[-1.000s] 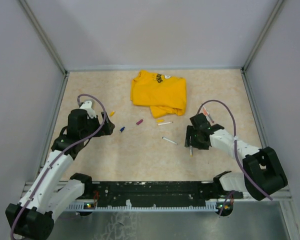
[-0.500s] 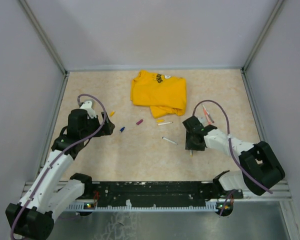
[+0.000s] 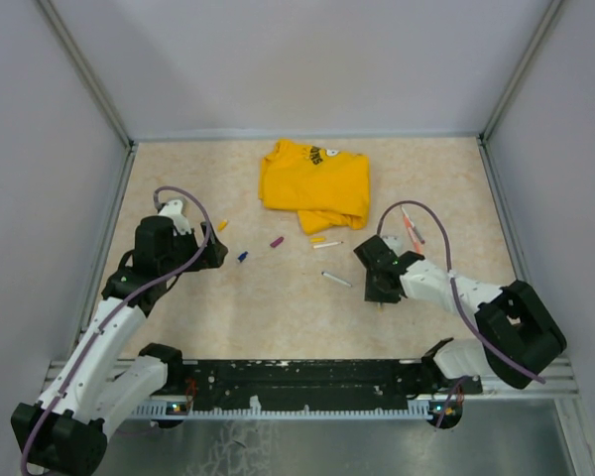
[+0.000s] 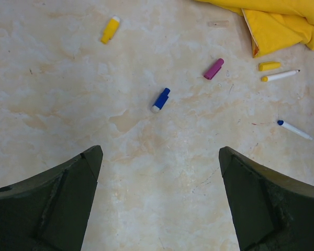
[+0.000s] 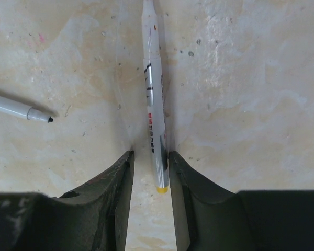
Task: Insert the pens into the pen caps
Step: Pick up the pen from the center of the board.
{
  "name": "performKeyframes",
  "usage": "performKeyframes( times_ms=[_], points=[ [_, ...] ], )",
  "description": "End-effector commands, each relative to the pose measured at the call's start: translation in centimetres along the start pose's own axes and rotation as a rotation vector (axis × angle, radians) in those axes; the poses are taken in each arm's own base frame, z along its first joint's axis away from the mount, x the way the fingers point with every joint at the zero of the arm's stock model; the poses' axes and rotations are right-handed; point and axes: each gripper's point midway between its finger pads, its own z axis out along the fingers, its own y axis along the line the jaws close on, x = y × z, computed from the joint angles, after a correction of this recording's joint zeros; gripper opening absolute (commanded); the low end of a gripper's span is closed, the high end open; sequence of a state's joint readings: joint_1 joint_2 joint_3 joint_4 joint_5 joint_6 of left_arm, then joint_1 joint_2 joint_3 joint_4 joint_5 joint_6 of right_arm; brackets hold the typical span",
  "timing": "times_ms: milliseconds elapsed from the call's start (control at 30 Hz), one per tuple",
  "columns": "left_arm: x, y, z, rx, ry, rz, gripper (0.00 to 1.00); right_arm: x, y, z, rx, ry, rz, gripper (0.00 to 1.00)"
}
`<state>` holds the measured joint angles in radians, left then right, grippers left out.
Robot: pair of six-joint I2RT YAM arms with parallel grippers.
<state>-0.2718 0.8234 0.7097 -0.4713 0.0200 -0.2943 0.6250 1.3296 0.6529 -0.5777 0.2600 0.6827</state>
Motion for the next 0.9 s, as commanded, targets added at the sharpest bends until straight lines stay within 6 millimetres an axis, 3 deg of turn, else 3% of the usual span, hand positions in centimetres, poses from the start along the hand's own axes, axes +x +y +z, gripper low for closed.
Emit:
performKeyframes(
  times_ms=[0, 467, 667, 867],
  points=[
    [-0.9, -0.4, -0.3, 0.018, -0.025, -0.011, 0.98, 2.9, -1.2, -0.3, 0.028, 0.076, 0.012, 0.33],
    [-0.8, -0.3, -0.2, 0.013, -0.023, -0.018, 0.97, 2.4, -1.4, -0.9, 0.005, 0.020, 0.057, 0.12],
    [-1.7, 1.9, -1.0, -0.119, -0.071, -0.052, 1.00, 0.8, -1.0, -2.6, -0.048, -0.063, 0.069, 0.04],
    [-2.0, -0.9, -1.5, 0.039, -0.081, -0.053, 0.99, -1.9, 2.0, -5.4, -0.270, -0.203, 0.065, 0.04]
  ],
)
